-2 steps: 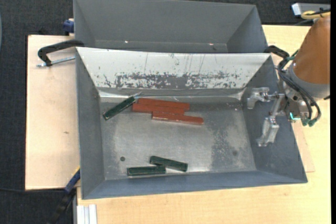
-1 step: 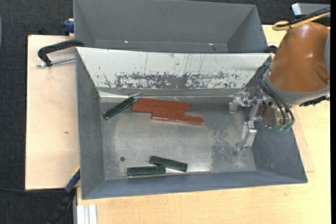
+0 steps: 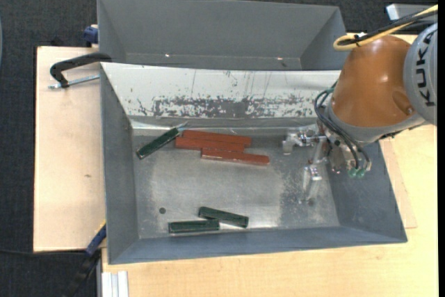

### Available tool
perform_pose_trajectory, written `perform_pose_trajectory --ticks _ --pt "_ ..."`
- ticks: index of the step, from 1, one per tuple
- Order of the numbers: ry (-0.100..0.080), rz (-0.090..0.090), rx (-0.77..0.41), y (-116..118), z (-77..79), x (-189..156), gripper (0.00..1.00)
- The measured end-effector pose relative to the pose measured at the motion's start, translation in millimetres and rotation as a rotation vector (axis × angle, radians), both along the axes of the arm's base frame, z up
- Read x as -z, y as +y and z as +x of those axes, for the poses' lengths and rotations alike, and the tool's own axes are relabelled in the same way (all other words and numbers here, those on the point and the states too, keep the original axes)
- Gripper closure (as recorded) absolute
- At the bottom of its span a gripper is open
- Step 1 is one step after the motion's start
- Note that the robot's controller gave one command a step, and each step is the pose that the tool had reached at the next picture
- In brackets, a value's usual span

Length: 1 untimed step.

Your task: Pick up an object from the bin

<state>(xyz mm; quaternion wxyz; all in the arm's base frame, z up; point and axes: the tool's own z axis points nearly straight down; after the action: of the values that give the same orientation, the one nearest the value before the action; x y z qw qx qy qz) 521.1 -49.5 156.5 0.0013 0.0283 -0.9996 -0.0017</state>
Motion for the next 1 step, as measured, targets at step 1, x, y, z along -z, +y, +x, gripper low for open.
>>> perform_pose_trajectory --ticks 1 --pt "-0.003 -0.003 -0.191 30.0 9.0 17.9 0.0"
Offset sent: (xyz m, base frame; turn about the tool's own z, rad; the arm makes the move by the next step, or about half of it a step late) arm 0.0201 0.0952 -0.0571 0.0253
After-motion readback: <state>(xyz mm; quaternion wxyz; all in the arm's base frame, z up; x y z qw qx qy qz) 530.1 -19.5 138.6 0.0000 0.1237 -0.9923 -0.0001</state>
